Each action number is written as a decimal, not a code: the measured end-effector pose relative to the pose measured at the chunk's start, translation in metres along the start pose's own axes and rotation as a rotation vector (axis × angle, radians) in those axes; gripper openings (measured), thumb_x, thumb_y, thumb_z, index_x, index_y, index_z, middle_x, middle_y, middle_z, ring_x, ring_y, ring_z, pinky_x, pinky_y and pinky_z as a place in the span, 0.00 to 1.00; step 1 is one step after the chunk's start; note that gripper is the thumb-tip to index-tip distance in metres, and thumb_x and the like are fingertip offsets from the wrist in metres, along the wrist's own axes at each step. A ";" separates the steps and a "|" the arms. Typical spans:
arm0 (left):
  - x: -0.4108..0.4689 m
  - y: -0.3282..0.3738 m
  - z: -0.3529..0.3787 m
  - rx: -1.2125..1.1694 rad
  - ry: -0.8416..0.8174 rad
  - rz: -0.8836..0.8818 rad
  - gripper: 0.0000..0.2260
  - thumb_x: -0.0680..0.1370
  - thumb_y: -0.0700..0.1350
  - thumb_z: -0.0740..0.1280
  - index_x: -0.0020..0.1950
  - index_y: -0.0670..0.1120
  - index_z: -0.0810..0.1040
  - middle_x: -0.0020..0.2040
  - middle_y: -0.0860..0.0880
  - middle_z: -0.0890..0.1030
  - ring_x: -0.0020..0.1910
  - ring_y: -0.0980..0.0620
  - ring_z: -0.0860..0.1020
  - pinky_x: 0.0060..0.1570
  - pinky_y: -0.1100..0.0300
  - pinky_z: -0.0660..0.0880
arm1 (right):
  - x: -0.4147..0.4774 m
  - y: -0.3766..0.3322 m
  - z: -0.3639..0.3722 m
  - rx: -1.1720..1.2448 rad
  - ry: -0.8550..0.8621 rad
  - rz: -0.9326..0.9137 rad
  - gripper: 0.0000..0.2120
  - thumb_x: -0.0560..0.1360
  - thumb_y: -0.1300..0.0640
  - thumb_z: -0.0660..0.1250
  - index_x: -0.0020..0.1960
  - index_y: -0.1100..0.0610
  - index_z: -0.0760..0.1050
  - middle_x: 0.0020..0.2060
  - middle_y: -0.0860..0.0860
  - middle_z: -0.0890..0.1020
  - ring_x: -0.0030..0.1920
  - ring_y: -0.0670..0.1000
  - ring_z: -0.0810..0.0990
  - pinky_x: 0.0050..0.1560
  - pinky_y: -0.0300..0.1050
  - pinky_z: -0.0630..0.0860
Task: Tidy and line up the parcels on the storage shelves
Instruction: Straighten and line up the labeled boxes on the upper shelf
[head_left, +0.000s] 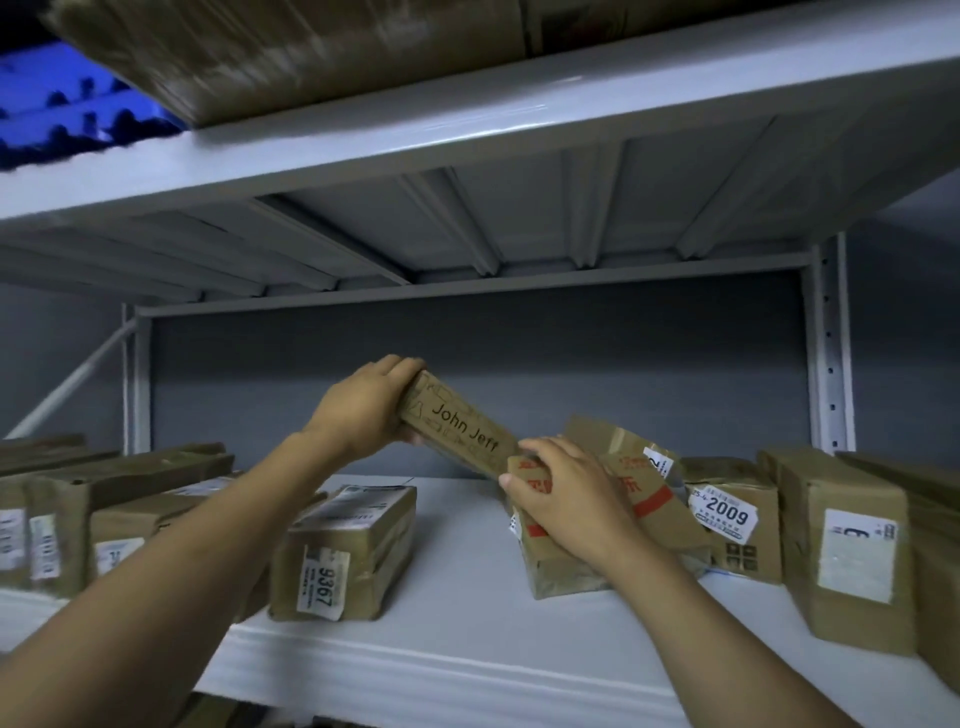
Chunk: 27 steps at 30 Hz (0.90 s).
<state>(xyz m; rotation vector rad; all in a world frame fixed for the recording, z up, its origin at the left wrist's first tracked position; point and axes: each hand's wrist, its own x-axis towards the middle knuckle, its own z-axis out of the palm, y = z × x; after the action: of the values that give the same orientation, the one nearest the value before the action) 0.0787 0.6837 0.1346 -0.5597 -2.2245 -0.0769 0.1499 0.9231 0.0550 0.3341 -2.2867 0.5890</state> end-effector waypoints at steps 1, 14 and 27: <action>-0.009 0.001 -0.005 -0.047 0.056 -0.024 0.38 0.66 0.52 0.78 0.72 0.50 0.64 0.67 0.51 0.71 0.62 0.47 0.72 0.50 0.52 0.73 | -0.003 -0.005 -0.003 0.057 0.021 0.007 0.23 0.75 0.40 0.64 0.68 0.46 0.71 0.64 0.42 0.74 0.63 0.46 0.72 0.64 0.43 0.68; -0.104 0.019 -0.041 -0.729 0.376 -0.014 0.38 0.65 0.42 0.79 0.71 0.54 0.66 0.66 0.54 0.72 0.65 0.58 0.71 0.63 0.54 0.74 | -0.015 -0.089 -0.046 1.143 0.125 0.586 0.23 0.75 0.38 0.65 0.60 0.54 0.73 0.52 0.54 0.82 0.52 0.54 0.81 0.48 0.55 0.82; -0.152 0.043 -0.053 -1.266 -0.191 -0.184 0.39 0.71 0.48 0.76 0.75 0.59 0.57 0.59 0.61 0.78 0.56 0.60 0.78 0.58 0.60 0.75 | -0.110 -0.082 -0.055 1.034 0.159 0.417 0.39 0.69 0.68 0.71 0.75 0.50 0.62 0.64 0.50 0.77 0.63 0.52 0.78 0.63 0.51 0.75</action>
<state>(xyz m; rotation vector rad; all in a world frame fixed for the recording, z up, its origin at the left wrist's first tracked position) 0.2201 0.6543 0.0512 -1.0154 -2.1758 -1.6441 0.2917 0.8870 0.0358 0.2633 -1.7213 1.9221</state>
